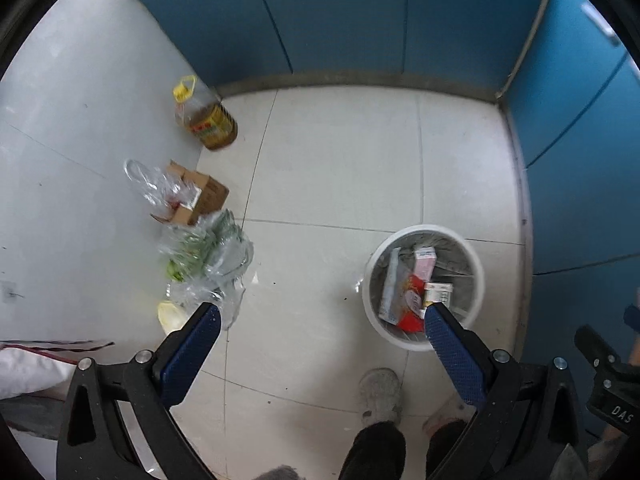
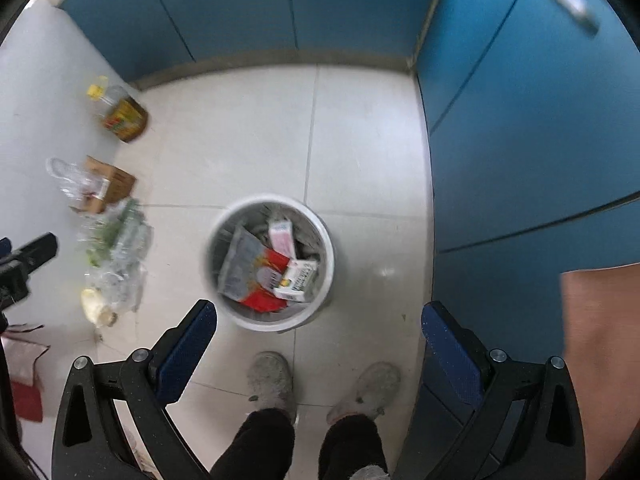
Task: Collect trash
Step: 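Raise both tools back up toward the counter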
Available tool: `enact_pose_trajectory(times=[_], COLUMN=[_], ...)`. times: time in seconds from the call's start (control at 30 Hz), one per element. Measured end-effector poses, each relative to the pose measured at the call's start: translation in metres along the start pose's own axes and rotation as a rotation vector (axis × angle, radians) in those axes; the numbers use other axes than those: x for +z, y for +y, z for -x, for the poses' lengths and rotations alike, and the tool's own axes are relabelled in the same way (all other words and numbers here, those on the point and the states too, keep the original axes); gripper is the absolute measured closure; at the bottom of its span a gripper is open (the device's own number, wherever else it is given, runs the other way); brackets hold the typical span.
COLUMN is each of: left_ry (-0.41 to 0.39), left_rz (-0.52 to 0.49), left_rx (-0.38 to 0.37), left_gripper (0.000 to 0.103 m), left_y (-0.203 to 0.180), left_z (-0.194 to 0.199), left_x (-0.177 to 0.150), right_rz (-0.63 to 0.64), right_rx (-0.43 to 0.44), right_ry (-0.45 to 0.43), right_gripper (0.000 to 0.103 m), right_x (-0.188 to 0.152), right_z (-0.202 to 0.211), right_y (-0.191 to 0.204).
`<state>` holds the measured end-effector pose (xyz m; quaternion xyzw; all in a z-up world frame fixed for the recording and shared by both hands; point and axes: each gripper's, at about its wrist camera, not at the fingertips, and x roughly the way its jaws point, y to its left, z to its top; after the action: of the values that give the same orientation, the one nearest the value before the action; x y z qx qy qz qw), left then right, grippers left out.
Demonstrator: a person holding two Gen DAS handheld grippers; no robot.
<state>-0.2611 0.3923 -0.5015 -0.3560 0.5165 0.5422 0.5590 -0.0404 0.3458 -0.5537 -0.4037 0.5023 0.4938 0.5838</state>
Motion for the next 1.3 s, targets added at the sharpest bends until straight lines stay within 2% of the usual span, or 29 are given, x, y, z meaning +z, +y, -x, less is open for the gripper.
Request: enact_pose_trajectory(times=[0.17, 0.33, 0.5, 0.6, 0.7, 0.8, 0.9, 0.97, 1.1, 1.2, 1.3], left_ry=[-0.038, -0.079, -0.106, -0.15, -0.227, -0.278, -0.332, -0.352, -0.276, -0.218, -0.142], left_rz=[-0.026, -0.039, -0.029, -0.062, -0.102, -0.113, -0.15, -0.208, -0.394, -0.578, -0.78], left_rx=[-0.061, -0.119, -0.167, -0.113, -0.016, -0.008, -0.021, -0.045, -0.126, -0.208, -0.276], left_gripper=[0.0, 0.0, 0.0, 0.0, 0.0, 0.0, 0.0, 0.0, 0.0, 0.0, 0.0], left_y=[0.001, -0.004, -0.005, -0.013, -0.024, -0.04, -0.077, -0.118, -0.219, -0.314, -0.405], left_z=[0.095, 0.176, 0.228, 0.253, 0.275, 0.29, 0.306, 0.315, 0.316, 0.316, 0.313], left_x=[-0.008, -0.014, -0.016, -0.011, -0.003, 0.011, 0.026, 0.031, 0.027, -0.002, -0.047], right_rz=[0.017, 0.008, -0.016, -0.091, -0.219, -0.341, -0.463, -0.549, -0.749, -0.905, -1.068], right_rx=[0.047, 0.081, 0.12, 0.18, 0.263, 0.271, 0.24, 0.216, 0.142, 0.077, 0.028], right_ry=[-0.061, -0.101, -0.154, -0.193, -0.255, -0.322, -0.359, -0.368, -0.365, -0.335, -0.299], right_gripper=[0.0, 0.0, 0.0, 0.0, 0.0, 0.0, 0.0, 0.0, 0.0, 0.0, 0.0], right_x=[0.005, 0.003, -0.009, -0.016, -0.023, -0.032, -0.047, -0.062, -0.112, -0.159, -0.21], right_z=[0.112, 0.203, 0.273, 0.306, 0.333, 0.357, 0.375, 0.383, 0.386, 0.38, 0.37], right_y=[0.004, 0.003, -0.004, -0.021, -0.055, -0.1, -0.155, -0.195, -0.279, -0.339, -0.392])
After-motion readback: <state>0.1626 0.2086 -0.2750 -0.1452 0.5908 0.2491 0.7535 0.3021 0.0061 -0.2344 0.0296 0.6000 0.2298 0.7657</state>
